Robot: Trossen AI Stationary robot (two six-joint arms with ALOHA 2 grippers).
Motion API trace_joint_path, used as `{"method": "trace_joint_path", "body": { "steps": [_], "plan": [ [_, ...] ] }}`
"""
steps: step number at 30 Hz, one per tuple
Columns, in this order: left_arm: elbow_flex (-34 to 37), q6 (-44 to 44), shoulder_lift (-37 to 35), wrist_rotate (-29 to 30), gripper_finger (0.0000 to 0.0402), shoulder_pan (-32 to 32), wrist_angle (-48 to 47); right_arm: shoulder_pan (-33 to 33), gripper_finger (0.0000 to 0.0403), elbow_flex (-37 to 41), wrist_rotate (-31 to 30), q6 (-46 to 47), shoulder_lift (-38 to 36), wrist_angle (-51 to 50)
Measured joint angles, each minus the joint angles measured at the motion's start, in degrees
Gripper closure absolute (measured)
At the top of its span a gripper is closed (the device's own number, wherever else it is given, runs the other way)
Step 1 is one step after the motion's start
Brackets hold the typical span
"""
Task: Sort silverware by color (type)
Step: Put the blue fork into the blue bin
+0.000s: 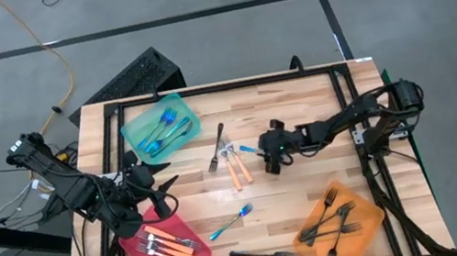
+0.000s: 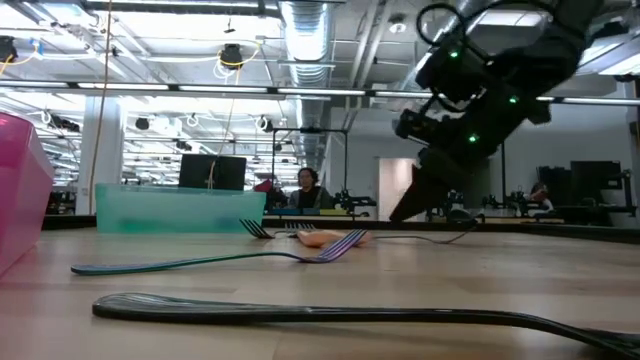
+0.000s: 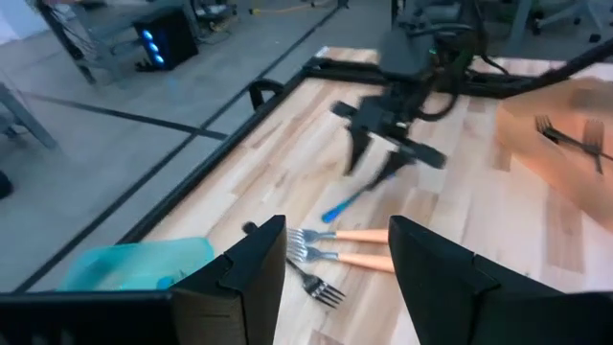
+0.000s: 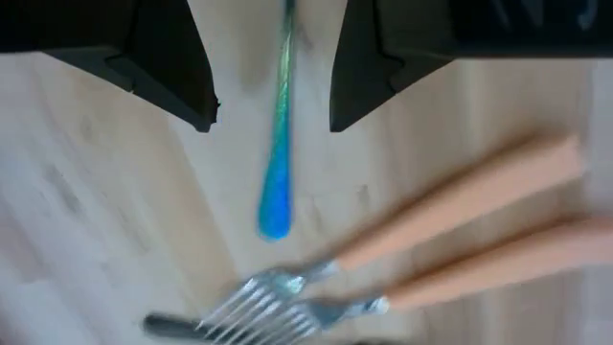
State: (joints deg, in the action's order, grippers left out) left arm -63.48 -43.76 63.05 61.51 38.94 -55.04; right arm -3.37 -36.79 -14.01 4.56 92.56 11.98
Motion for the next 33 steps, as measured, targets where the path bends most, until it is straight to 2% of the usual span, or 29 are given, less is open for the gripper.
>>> {"method": "trace_joint_path", "body": {
  "steps": [4, 14, 18, 28, 31, 33],
  "plan": [
    [0.0, 0.2, 0.0, 1.3, 0.0230, 0.0, 0.1, -0.7, 0.0180, 3.7, 1.2, 0.0, 0.9, 7.6],
    [0.0, 0.0, 0.0, 1.9, 0.0230, 0.0, 0.3, -2.5, 0.0188, 5.4, 2.2, 3.7, 5.4, 10.5],
    [0.0, 0.0, 0.0, 2.0, 0.0230, 0.0, 0.3, -2.7, 0.0224, 5.3, 2.1, 6.1, 7.6, 10.6],
    [0.0, 0.0, 0.0, 1.8, 0.0230, 0.0, 0.3, -3.1, 0.0353, 5.2, 2.1, 9.6, 8.3, 10.4],
    [0.0, -0.1, 0.0, 1.9, 0.0230, 0.0, 0.4, -3.1, 0.0377, 5.3, 2.0, 11.0, 8.3, 10.8],
    [0.0, -0.1, 0.0, 1.8, 0.0230, 0.0, 0.5, -3.1, 0.0377, 5.4, 1.9, 12.3, 8.4, 11.7]
  ]
}}
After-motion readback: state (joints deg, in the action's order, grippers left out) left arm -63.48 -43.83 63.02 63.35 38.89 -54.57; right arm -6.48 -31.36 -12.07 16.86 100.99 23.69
